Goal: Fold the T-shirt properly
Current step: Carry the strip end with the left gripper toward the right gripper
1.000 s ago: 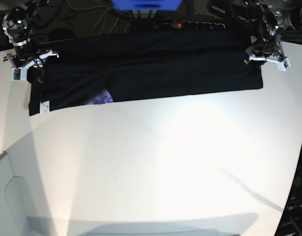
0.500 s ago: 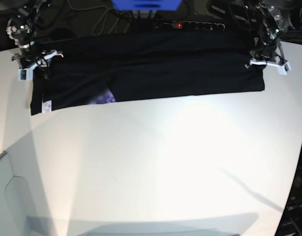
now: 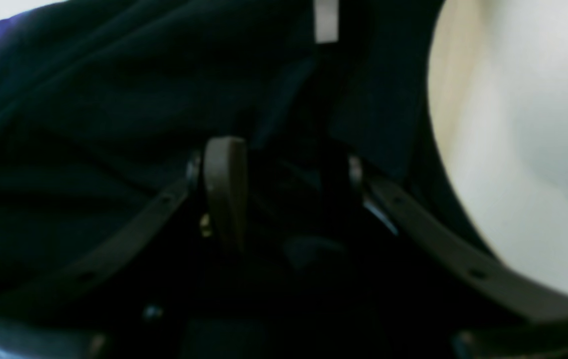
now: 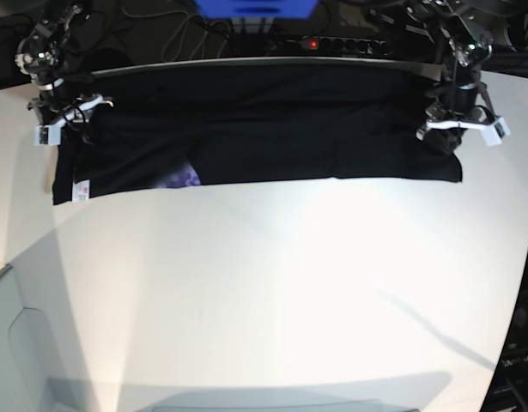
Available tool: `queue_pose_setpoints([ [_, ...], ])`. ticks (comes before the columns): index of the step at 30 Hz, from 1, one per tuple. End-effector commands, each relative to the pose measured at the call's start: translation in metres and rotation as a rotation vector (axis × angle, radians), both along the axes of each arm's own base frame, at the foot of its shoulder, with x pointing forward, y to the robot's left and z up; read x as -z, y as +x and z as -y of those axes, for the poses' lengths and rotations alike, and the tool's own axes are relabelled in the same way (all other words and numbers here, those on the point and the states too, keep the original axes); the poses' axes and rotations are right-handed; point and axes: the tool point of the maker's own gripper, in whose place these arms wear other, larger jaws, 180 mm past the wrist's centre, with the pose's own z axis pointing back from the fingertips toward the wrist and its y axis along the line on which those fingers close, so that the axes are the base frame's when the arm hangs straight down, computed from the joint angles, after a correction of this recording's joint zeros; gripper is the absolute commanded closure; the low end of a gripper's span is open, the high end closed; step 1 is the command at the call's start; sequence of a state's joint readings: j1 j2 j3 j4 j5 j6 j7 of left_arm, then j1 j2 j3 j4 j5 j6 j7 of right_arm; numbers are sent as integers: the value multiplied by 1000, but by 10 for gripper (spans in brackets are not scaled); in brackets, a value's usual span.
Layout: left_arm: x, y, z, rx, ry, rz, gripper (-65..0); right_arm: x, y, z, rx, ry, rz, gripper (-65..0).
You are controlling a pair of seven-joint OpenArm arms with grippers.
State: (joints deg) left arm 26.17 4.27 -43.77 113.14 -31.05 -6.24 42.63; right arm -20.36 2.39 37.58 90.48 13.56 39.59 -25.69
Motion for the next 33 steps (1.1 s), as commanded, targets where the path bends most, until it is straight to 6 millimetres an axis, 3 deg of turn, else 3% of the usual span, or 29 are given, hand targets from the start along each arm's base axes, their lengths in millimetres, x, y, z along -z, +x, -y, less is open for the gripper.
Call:
queue_pose_setpoints([
  [1,-9,8,6,19,7,39,0,-3,0,3,-13,-18,-2,-265],
  [10,8,34,128,328,-160,33,0,-4,1,3,-15,-19,1,-265],
  [16,7,32,212,604,-227,27,0,-4,0,3,-15,-19,-1,-265],
  [19,3,29,244,707,-254,31,0,-4,0,3,-15,-19,-1,-265],
  [24,-2,31,281,818,-282,49,0,-4,0,3,-15,-19,-1,-265],
  [33,16,40,302,919,-178,12,0,-4,1,3,-15,-19,1,-266],
])
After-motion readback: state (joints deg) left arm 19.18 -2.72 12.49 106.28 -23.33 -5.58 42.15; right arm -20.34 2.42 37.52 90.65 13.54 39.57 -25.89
